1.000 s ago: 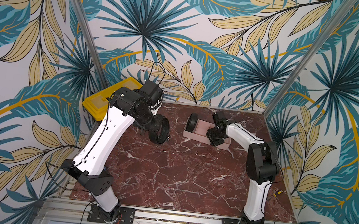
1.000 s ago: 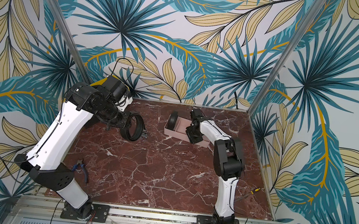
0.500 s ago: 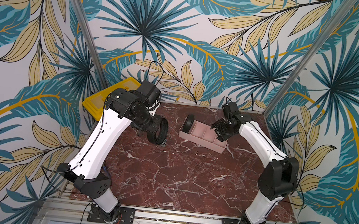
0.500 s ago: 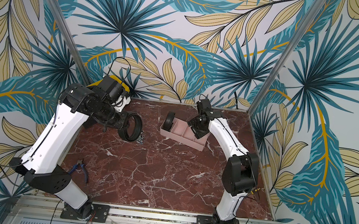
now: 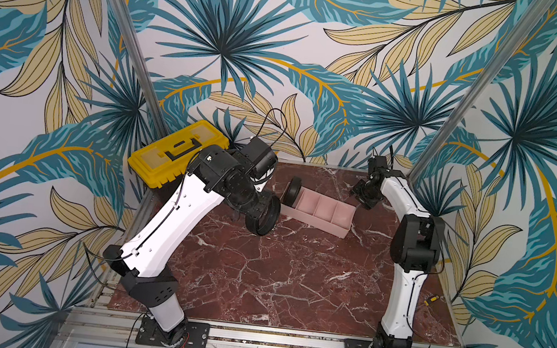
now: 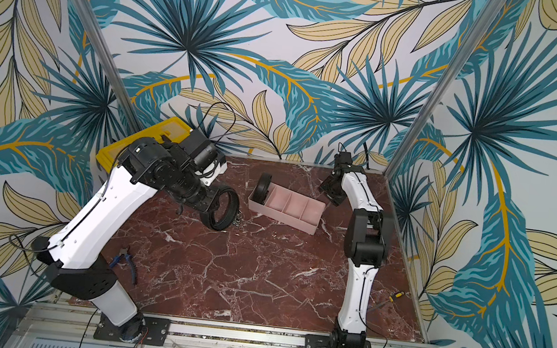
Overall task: Place the belts into the storage roll
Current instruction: Move the container to the center of the board.
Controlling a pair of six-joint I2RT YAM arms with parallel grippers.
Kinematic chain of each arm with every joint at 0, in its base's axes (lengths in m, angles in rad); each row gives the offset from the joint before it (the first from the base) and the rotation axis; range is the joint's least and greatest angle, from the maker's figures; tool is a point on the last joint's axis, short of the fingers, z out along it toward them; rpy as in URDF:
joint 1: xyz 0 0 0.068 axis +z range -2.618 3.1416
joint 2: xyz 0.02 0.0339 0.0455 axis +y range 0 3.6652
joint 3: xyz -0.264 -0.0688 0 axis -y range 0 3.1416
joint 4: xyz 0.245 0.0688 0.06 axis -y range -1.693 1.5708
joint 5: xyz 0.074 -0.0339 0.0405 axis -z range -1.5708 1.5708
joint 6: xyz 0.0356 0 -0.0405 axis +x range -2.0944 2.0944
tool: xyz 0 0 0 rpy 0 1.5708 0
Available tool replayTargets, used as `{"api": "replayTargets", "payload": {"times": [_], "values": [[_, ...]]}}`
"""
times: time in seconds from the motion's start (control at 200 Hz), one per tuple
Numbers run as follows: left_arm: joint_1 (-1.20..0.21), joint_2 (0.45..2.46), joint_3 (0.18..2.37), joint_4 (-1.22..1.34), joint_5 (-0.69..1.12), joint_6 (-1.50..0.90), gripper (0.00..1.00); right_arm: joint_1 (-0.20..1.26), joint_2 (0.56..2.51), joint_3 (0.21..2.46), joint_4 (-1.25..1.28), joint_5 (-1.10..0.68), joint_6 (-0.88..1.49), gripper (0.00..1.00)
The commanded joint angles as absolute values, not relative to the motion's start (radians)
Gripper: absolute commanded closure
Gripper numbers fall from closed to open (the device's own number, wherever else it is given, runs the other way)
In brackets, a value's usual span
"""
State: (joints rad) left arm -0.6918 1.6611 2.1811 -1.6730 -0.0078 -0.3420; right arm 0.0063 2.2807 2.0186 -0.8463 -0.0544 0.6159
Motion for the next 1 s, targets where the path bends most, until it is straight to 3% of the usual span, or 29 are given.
{"api": "replayTargets", "payload": {"times": [0.0, 0.225, 0.651, 0.991], "values": [[-0.735, 1.657, 2.187, -1.774, -0.043, -0.349, 1.0, -0.002, 2.352, 2.121, -0.918, -0.103, 0.523, 0.42], [-0.83, 1.703, 2.189, -1.776, -0.117, -0.332, 1.0, 0.0, 2.345, 2.022, -0.921, -0.218, 0.539, 0.46], [-0.997, 1.829, 2.293, -1.762, -0.309, -0.327, 1.0, 0.118, 1.952, 1.42, -0.7, -0.325, 0.736, 0.49], [-1.061, 1.861, 2.35, -1.742, -0.266, -0.276, 1.0, 0.164, 1.829, 1.245, -0.621, -0.372, 0.798, 0.48]]}}
